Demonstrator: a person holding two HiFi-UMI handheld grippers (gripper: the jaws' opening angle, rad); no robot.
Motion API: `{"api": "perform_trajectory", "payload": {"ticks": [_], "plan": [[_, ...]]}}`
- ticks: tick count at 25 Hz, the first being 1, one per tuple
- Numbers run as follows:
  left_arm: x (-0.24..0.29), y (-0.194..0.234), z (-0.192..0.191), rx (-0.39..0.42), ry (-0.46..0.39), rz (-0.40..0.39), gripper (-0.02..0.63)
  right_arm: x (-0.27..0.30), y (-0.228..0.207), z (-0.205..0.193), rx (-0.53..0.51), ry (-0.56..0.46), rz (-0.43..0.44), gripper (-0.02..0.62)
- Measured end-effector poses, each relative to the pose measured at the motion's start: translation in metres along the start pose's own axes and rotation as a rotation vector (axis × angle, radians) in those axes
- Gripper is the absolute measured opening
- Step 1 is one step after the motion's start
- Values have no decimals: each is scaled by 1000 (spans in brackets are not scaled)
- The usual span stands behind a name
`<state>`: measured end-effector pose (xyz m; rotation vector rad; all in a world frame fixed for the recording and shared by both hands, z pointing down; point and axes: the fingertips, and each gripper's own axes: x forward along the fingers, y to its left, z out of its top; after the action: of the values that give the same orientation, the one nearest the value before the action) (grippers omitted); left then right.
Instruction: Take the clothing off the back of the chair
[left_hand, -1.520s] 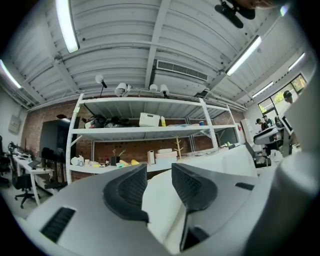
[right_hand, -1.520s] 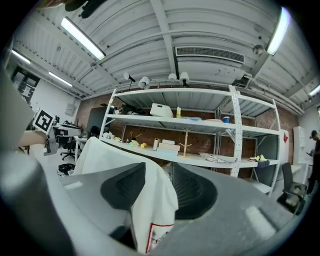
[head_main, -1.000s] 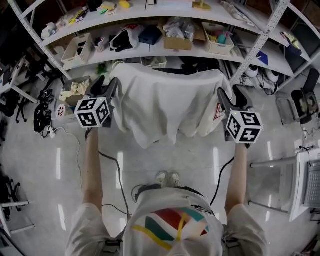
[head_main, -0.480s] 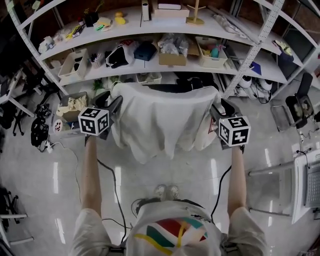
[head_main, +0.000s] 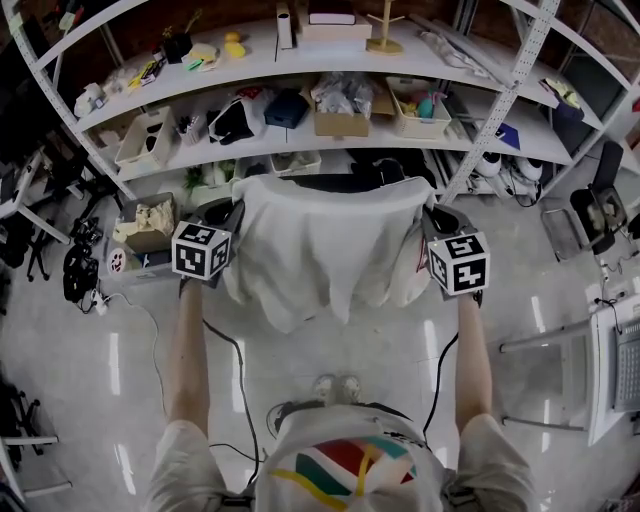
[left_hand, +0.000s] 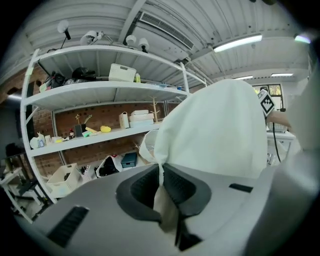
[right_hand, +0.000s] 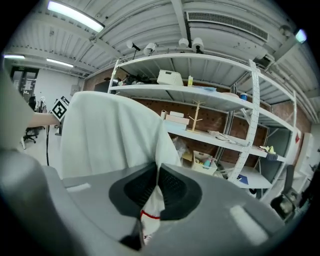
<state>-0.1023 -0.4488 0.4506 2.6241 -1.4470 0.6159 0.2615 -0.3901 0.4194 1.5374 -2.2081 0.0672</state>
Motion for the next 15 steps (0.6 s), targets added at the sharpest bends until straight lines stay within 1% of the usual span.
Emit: {"api": "perform_trajectory", "payload": {"ticks": [5, 11, 15], "plan": [[-3, 1, 1, -21, -25, 26, 28, -5, -19, -1, -24, 6, -76, 8], [-8, -7, 3, -35, -50, 41, 28, -6, -36, -6, -2, 13, -106, 8], [-18, -7, 9, -64, -76, 58, 28, 0, -41, -8, 23, 15, -116, 8]]}}
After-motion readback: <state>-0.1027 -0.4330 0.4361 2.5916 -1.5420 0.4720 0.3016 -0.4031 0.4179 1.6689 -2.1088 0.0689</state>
